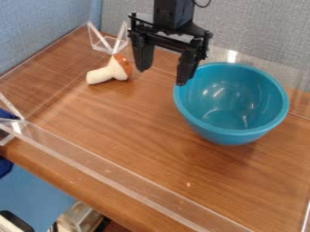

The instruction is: Put the mushroom in the blue bowl

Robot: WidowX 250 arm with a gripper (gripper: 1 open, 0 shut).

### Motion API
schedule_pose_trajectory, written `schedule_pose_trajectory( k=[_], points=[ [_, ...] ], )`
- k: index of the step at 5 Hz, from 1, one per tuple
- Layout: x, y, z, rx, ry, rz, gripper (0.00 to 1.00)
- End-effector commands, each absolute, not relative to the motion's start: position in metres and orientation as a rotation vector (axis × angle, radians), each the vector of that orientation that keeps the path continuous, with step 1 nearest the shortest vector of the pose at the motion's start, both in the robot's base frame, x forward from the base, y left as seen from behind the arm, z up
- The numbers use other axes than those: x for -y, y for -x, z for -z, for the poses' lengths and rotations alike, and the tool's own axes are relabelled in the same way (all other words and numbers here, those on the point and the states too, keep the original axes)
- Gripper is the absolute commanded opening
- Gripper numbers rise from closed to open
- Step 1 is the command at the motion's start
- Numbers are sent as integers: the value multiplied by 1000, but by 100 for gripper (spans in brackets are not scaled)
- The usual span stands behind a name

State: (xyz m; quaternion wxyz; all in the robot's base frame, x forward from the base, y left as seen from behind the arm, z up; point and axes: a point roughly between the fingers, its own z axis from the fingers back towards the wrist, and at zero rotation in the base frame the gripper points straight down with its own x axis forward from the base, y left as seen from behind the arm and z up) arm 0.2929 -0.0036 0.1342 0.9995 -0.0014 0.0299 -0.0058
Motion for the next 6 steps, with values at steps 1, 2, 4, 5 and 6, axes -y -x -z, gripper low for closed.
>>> schedule_pose_trajectory(
  k=[1, 2, 4, 5, 6],
  points=[
    [-6, -301, -125, -70, 4, 51, 100],
    [-25, -314, -131, -64, 5, 142, 100],
    [-78, -330, -128, -44, -3, 218, 100],
    [-104, -335, -117, -28, -13, 172, 100],
    [-118, -348, -104, -18, -20, 182, 100]
  ],
)
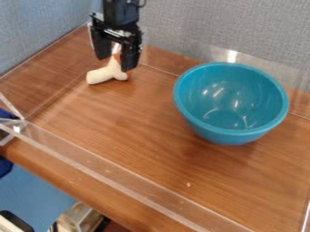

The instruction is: Put the mushroom in the blue bowl

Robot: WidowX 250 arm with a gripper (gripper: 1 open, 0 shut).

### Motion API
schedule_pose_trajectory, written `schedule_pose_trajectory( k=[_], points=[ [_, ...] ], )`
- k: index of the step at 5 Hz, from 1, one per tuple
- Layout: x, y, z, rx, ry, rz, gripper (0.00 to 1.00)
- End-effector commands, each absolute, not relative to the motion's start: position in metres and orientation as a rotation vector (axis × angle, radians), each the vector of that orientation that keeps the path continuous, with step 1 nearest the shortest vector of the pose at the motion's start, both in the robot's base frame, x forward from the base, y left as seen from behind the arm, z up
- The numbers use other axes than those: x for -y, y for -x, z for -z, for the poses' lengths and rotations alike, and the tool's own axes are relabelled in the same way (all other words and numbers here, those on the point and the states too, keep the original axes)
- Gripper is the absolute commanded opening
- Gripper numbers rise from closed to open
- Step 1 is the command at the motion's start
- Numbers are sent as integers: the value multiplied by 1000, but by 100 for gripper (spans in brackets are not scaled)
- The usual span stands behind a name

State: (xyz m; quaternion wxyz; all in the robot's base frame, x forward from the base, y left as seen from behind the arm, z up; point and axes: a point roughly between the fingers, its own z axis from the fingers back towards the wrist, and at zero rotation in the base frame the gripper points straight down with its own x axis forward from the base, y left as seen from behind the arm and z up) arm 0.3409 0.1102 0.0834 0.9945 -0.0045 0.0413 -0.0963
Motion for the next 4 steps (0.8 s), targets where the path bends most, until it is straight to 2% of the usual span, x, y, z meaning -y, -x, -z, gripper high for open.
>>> schedule_pose_trajectory(
  k=[1, 2, 4],
  points=[
    [-130, -361, -92, -10, -25, 214, 100],
    [-140, -373, -79, -1, -29, 236, 100],
    [-160, -390, -76, 18, -21, 213, 100]
  ],
)
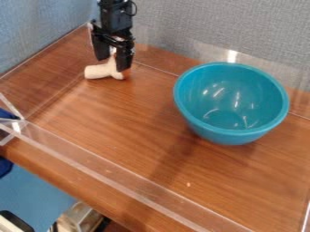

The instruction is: Put the mushroom in the blue bowl

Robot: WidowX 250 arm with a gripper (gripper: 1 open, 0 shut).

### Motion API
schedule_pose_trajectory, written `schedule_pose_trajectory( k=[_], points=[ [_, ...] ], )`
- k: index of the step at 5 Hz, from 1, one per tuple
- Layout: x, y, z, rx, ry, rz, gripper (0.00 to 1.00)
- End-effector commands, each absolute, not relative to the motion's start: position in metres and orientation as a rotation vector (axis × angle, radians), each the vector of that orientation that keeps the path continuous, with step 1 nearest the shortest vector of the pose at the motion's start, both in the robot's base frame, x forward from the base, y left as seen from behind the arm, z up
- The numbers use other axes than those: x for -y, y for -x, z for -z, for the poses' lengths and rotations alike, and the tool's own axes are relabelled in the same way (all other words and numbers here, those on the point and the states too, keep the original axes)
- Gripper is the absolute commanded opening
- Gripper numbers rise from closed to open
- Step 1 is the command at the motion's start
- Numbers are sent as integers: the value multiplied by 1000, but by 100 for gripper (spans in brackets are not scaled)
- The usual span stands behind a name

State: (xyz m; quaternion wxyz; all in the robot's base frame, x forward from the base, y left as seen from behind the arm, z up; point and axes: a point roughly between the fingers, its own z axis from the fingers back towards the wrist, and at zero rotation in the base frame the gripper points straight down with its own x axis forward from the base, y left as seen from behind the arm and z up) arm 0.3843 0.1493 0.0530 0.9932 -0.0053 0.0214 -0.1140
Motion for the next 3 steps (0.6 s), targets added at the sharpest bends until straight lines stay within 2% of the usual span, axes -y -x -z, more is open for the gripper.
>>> schedule_pose_trajectory(
  k=[1, 2, 3],
  points=[
    [-163, -392, -79, 22, -14, 277, 100],
    [-166, -392, -82, 22, -12, 337, 100],
    [-168, -400, -73, 24, -9, 316, 100]
  ],
)
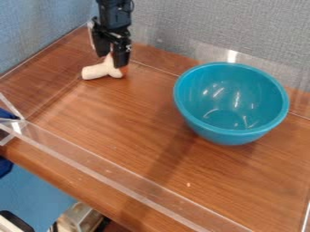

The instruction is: Put the mushroom in the blue bowl

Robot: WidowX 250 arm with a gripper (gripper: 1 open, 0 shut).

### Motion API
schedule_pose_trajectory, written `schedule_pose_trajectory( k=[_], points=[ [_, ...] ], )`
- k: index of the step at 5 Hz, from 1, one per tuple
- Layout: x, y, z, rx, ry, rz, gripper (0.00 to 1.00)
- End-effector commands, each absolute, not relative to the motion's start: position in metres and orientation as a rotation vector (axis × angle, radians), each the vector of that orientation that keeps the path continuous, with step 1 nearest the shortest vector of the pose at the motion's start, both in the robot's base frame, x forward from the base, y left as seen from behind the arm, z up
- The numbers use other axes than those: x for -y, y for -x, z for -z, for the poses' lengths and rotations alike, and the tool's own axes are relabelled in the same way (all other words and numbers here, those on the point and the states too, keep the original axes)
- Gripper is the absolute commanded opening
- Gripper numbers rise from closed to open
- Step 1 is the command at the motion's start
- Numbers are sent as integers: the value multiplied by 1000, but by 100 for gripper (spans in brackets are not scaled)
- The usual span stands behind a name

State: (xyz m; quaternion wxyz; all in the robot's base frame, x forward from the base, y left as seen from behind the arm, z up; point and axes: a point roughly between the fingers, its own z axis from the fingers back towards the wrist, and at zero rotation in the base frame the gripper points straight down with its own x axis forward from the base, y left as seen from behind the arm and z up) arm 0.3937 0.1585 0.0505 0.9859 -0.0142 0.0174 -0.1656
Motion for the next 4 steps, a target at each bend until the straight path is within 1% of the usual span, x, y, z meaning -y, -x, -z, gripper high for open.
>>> schedule_pose_trajectory(
  k=[1, 2, 4],
  points=[
    [-171, -407, -65, 24, -7, 294, 100],
    [-173, -413, -59, 27, -9, 273, 100],
    [-162, -410, -54, 40, -4, 428, 100]
  ],
)
